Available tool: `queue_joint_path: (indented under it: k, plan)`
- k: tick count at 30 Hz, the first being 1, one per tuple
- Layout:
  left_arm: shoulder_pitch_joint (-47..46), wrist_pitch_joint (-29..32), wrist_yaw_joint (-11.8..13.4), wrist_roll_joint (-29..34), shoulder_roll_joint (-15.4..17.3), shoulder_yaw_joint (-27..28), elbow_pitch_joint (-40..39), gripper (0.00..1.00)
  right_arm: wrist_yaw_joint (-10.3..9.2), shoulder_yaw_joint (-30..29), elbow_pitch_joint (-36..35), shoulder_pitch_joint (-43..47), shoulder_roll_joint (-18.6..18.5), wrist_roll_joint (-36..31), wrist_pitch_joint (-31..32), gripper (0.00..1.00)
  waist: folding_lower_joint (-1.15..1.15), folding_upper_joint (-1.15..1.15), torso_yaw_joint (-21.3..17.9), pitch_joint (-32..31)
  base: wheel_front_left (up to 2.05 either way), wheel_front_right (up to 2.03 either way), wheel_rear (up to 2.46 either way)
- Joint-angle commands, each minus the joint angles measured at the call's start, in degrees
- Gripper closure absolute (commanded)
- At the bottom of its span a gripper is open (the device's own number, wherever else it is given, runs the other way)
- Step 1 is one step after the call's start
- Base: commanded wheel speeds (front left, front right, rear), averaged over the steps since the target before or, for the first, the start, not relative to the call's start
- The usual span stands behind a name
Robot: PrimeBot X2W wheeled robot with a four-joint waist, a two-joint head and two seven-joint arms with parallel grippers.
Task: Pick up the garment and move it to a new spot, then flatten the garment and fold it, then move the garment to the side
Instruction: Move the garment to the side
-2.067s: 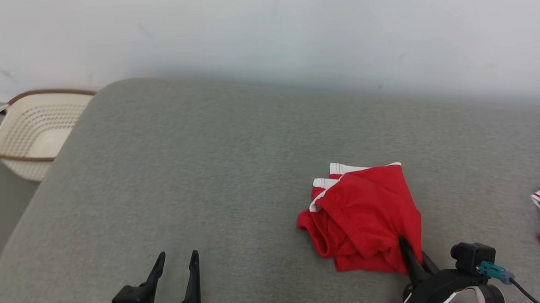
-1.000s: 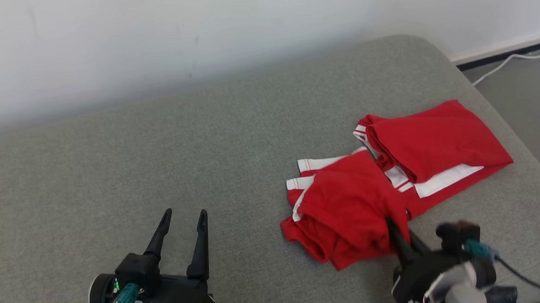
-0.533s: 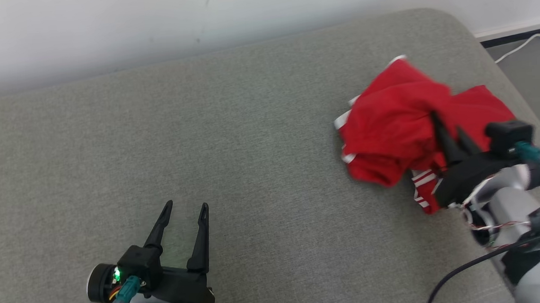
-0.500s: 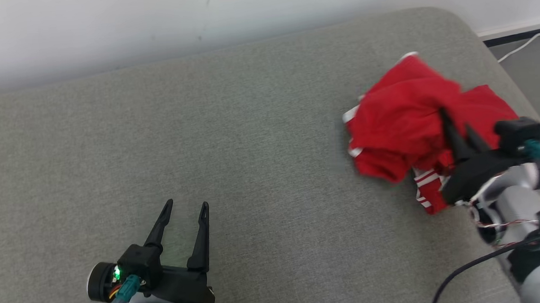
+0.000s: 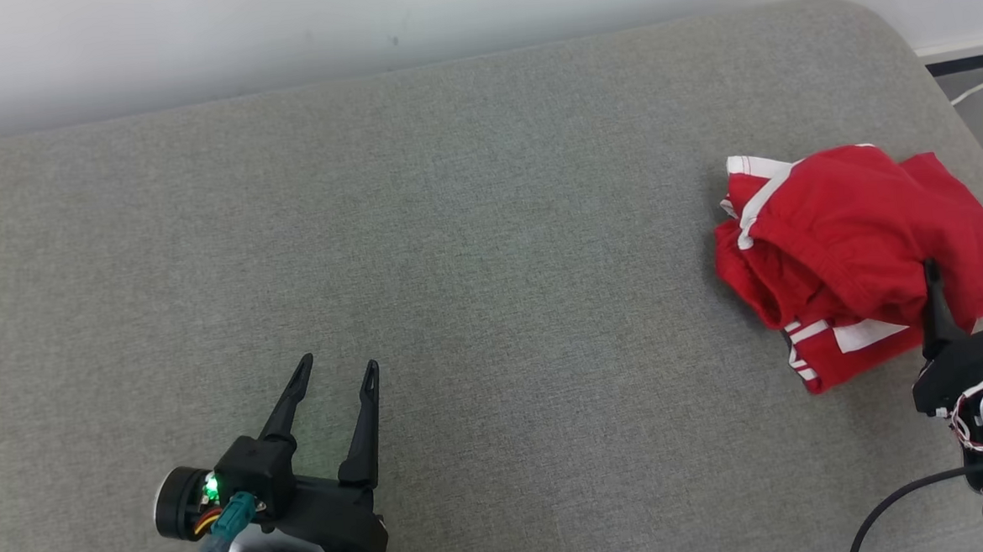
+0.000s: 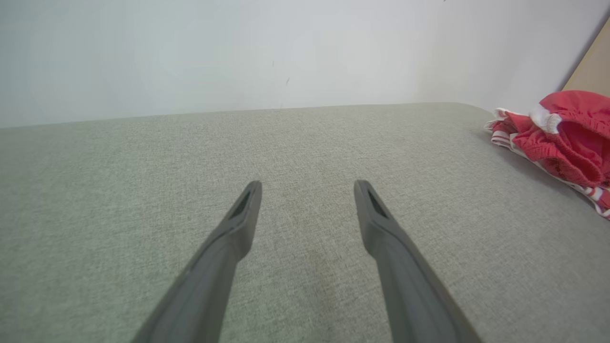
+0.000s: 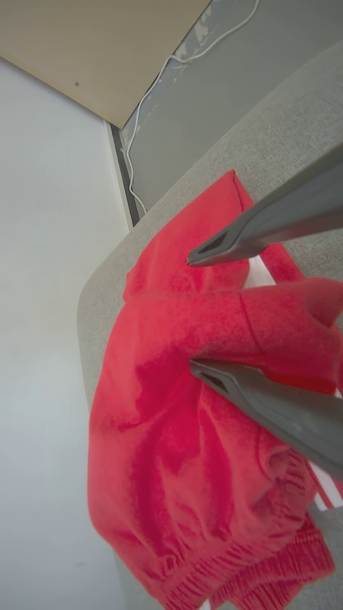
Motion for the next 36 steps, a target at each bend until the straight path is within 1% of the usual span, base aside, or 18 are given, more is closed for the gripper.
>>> queue_joint_path:
  k: [1, 3, 4, 5, 9, 12, 14, 16, 22, 27, 31, 34, 36]
  plan:
    - [-0.09, -0.03, -0.11, 0.36, 0.09, 0.11, 0.38, 0.00, 0.01, -0.64, -0.12, 0.90, 0.43, -0.98, 0.01, 0.00, -0.01, -0.01, 0.25, -0.27, 0.00, 0.00, 0.00]
    - [0.36, -0.03, -0.05, 0.35, 0.10, 0.07, 0.65, 0.00, 0.01, -2.86, -0.02, 1.79, 0.65, -3.47, 0.01, 0.00, -0.01, -0.01, 0.69, -0.78, 0.00, 0.00, 0.00]
    - [1.08, -0.02, 0.22, 0.17, 0.10, 0.21, 0.69, 0.00, 0.01, -5.35, -0.55, 2.69, 0.98, -5.52, 0.01, 0.00, -0.01, -0.01, 1.16, -1.53, 0.00, 0.00, 0.00]
    - [1.40, -0.02, 0.35, 0.15, 0.09, 0.25, 0.72, 0.00, 0.01, -6.62, -1.42, 3.31, 1.18, -7.06, 0.00, 0.00, -0.01, -0.01, 1.45, -2.03, 0.00, 0.00, 0.00]
    - [2.90, -0.02, 1.05, -0.18, 0.11, 1.25, 0.42, 0.00, 0.01, -10.32, -7.91, 6.49, 3.18, -11.32, 0.01, 0.00, -0.01, -0.01, 2.80, -4.16, 0.00, 0.00, 0.00]
    - [4.55, -0.02, 1.59, -0.14, 0.08, 2.37, 0.14, 0.00, 0.01, -11.01, -13.85, 9.28, 5.32, -13.39, 0.02, 0.00, -0.01, -0.01, 3.99, -5.91, 0.00, 0.00, 0.00]
    - [5.74, -0.02, 2.15, -0.18, 0.12, 3.92, -0.10, 0.00, 0.01, -9.76, -17.13, 11.32, 7.16, -14.05, 0.01, 0.00, -0.01, -0.01, 4.87, -6.98, 0.00, 0.00, 0.00]
    - [7.03, -0.02, 2.52, -0.08, 0.08, 5.34, -0.44, 0.00, 0.01, -7.76, -19.39, 13.05, 8.10, -13.95, 0.01, 0.00, -0.01, -0.01, 5.97, -7.99, 0.00, 0.00, 0.00]
    - [10.20, -0.02, 2.58, 1.14, 0.09, 9.17, -1.10, 0.00, 0.01, -3.34, -23.55, 16.92, 10.68, -12.92, 0.02, 0.00, -0.01, -0.01, 9.41, -10.09, 0.00, 0.00, 0.00]
    - [12.46, -0.02, 2.12, 2.34, 0.05, 11.29, -1.22, 0.00, 0.01, -3.34, -25.23, 19.46, 12.36, -12.09, 0.01, 0.00, -0.01, -0.01, 11.40, -11.37, 0.00, 0.00, 0.00]
    - [13.59, -0.02, 2.29, 3.30, 0.08, 12.25, -1.35, 0.00, 0.01, -2.66, -25.99, 21.02, 13.20, -12.11, 0.01, 0.00, -0.01, -0.01, 11.96, -11.90, 0.00, 0.00, 0.00]
    - [14.63, -0.02, 1.76, 3.91, 0.07, 13.07, -1.31, 0.00, 0.01, -2.10, -26.62, 22.14, 13.97, -12.39, 0.01, 0.00, -0.01, -0.01, 12.02, -12.30, 0.00, 0.00, 0.00]
    - [15.22, -0.02, 1.73, 4.11, 0.07, 13.60, -1.47, 0.00, 0.01, -1.96, -26.69, 22.98, 15.00, -11.36, 0.01, 0.00, -0.01, -0.01, 11.78, -12.60, 0.00, 0.00, 0.00]
